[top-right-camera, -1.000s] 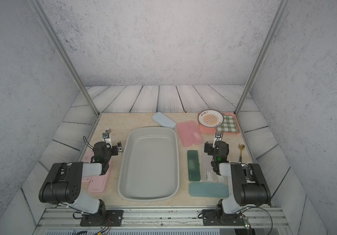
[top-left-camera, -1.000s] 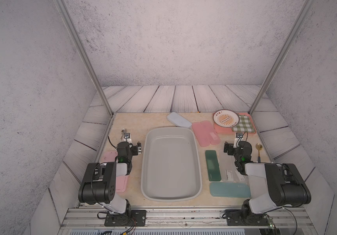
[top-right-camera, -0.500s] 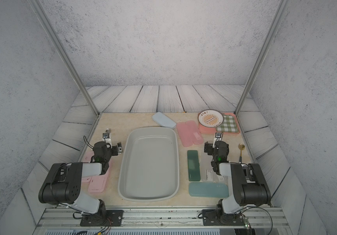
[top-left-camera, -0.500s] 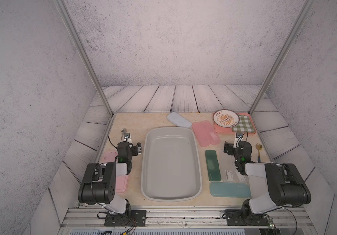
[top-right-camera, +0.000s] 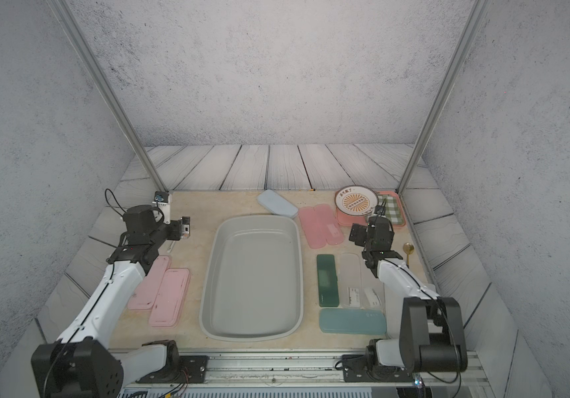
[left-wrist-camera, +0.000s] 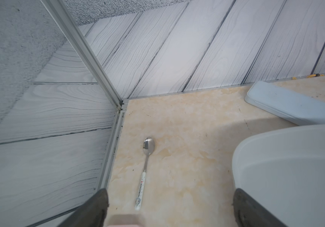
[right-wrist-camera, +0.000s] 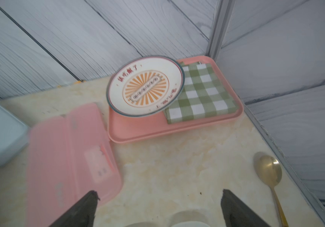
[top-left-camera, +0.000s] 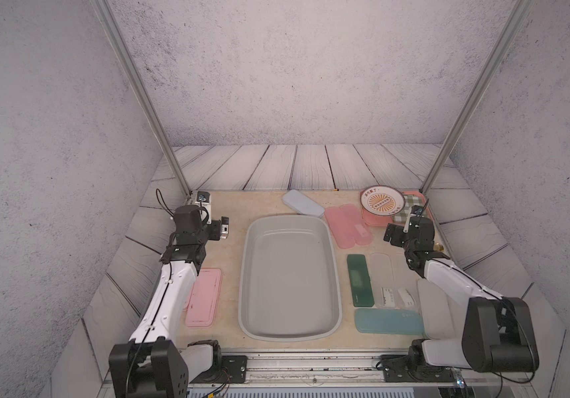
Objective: Put the pencil case into the storage box
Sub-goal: Pick up the pencil case from the center of the board.
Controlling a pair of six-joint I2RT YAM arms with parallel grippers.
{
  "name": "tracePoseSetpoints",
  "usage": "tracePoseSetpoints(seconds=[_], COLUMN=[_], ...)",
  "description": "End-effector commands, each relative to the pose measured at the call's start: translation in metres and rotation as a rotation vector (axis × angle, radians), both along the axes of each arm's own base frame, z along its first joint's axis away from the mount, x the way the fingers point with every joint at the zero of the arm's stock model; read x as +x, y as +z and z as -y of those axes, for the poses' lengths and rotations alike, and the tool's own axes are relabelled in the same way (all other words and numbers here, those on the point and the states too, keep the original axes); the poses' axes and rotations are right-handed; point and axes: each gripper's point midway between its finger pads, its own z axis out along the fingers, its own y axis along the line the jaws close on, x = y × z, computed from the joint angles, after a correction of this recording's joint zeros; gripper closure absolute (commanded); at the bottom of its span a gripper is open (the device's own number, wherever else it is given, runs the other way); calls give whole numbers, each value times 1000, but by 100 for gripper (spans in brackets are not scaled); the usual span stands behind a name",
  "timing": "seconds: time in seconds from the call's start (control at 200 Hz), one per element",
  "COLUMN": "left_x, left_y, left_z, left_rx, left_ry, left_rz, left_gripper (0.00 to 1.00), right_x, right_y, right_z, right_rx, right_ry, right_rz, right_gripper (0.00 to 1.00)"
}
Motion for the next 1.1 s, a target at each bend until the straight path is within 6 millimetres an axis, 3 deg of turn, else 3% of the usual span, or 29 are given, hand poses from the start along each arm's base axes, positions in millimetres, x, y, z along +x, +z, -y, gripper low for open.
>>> tracePoseSetpoints(seconds=[0.0,0.1,0.225,0.34,0.535,0.711,0.906,1.096], left_x=[-76,-111,-140,-139,-128,-118,-117,-125], left_y=[-42,-32,-35,-27,-48,-63,-73,-83], left_z=[11,20,26,19,19,-17,6,8], left_rx=[22,-3,-30,-36,-151,-90,-230,-204], left_ry=[-94,-134,-162,-105,-11,215,167,127], left_rz=[-324,-364,-445,-439,-501,-524,-541,-556], left_gripper=[0,0,0,0,0,0,12,12], right_x=[-60,-99,-132,-153,-194,-193,-192,-164], right_y=[1,9,15,15,-26,-52,-76,-95], right_z=[-14,-4,-23,-59,-50,-69,-96,-119], right_rx=[277,412,487,524,437,484,234,100], right_ry=[-79,-258,-177,70,19,122,229,254], right_rz=[-155,-206,-266,-272,-517,-588,-789,-847], right_gripper=[1,1,1,1,1,4,5,6])
